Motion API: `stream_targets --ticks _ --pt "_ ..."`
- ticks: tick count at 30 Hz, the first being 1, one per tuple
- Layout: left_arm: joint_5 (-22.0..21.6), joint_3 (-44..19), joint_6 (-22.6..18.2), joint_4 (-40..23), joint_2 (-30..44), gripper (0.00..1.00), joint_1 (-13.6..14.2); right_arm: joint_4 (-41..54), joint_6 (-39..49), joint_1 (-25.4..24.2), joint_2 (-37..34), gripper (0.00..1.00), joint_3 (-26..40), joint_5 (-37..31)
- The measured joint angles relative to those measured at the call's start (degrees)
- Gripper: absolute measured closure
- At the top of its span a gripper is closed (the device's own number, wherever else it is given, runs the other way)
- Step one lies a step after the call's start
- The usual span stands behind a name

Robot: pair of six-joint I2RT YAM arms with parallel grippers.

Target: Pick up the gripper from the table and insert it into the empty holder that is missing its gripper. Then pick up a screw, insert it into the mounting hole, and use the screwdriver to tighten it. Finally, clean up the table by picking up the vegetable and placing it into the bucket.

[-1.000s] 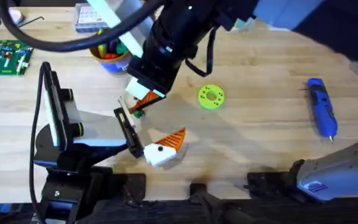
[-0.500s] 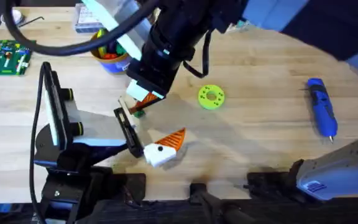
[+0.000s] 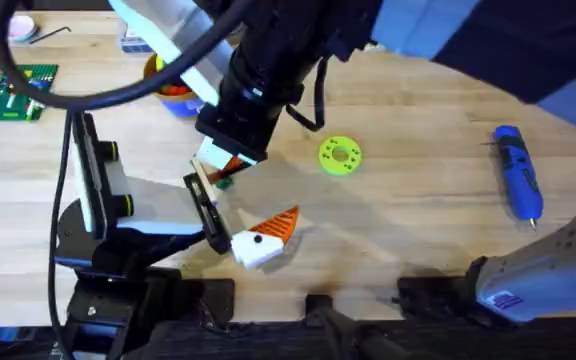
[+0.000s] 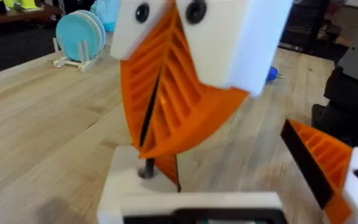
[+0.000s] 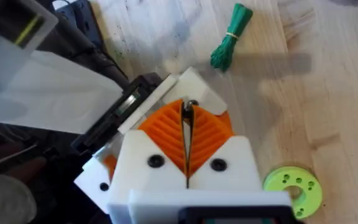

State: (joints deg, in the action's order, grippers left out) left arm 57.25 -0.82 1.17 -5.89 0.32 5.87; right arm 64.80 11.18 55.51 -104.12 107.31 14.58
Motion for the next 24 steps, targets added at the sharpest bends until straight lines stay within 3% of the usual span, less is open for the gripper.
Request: stream_targets --ticks 24 --pt "-0.1 0.0 0.6 0.0 0.0 0.008 0.0 2.7 0.0 1.6 -0.2 0.995 0.4 -6.0"
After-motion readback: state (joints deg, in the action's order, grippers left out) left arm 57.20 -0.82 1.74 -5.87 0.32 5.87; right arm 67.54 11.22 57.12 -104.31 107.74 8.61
